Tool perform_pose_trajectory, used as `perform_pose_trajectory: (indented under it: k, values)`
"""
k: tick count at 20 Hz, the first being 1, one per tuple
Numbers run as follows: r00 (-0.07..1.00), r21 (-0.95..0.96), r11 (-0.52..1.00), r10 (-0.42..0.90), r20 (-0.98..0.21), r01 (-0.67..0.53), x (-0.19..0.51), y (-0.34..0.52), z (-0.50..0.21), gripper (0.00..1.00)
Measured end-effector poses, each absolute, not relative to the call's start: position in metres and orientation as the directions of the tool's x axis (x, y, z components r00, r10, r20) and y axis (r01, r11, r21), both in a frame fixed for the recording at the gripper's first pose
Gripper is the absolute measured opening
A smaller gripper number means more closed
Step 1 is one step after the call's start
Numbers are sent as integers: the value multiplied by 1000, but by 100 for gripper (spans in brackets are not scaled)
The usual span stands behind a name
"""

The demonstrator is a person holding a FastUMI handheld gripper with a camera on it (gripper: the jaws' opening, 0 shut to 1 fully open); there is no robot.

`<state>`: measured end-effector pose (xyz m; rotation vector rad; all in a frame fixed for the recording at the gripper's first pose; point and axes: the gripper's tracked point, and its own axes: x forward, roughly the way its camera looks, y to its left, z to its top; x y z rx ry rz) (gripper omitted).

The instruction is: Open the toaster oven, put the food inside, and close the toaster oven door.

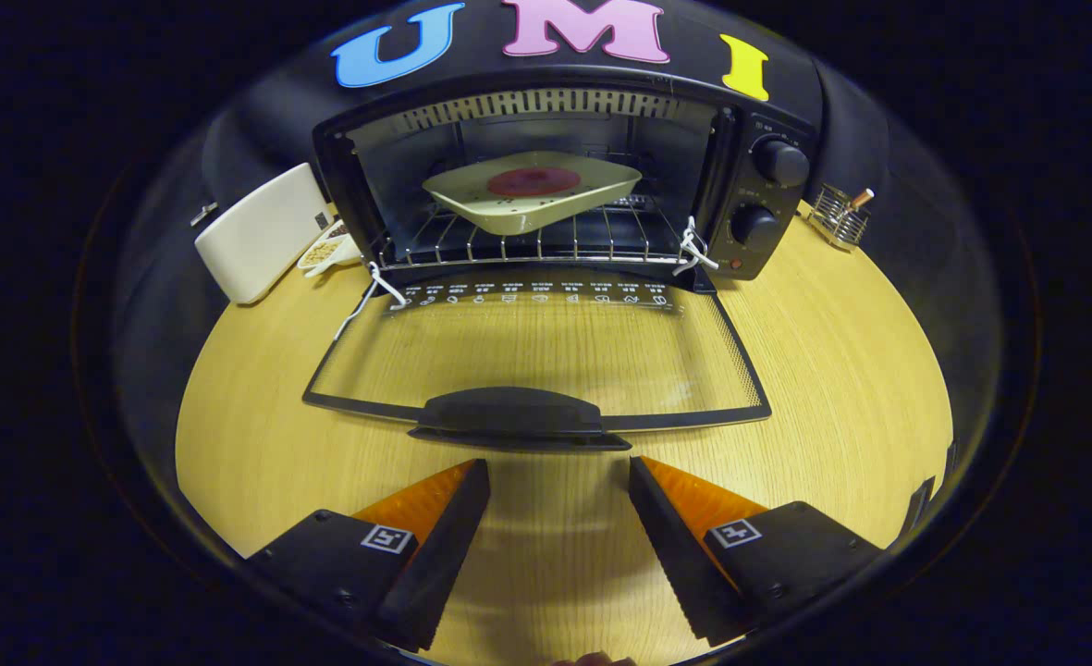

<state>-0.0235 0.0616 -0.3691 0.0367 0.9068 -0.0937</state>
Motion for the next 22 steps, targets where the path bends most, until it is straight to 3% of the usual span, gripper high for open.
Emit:
perform_pose_trajectory:
  k: [13, 22]
  values:
    - [655, -27, 999, -7, -756, -21, -25, 73, -338, 99]
    - [793, 28, 998, 61, -606, -55, 4, 84, -254, 99]
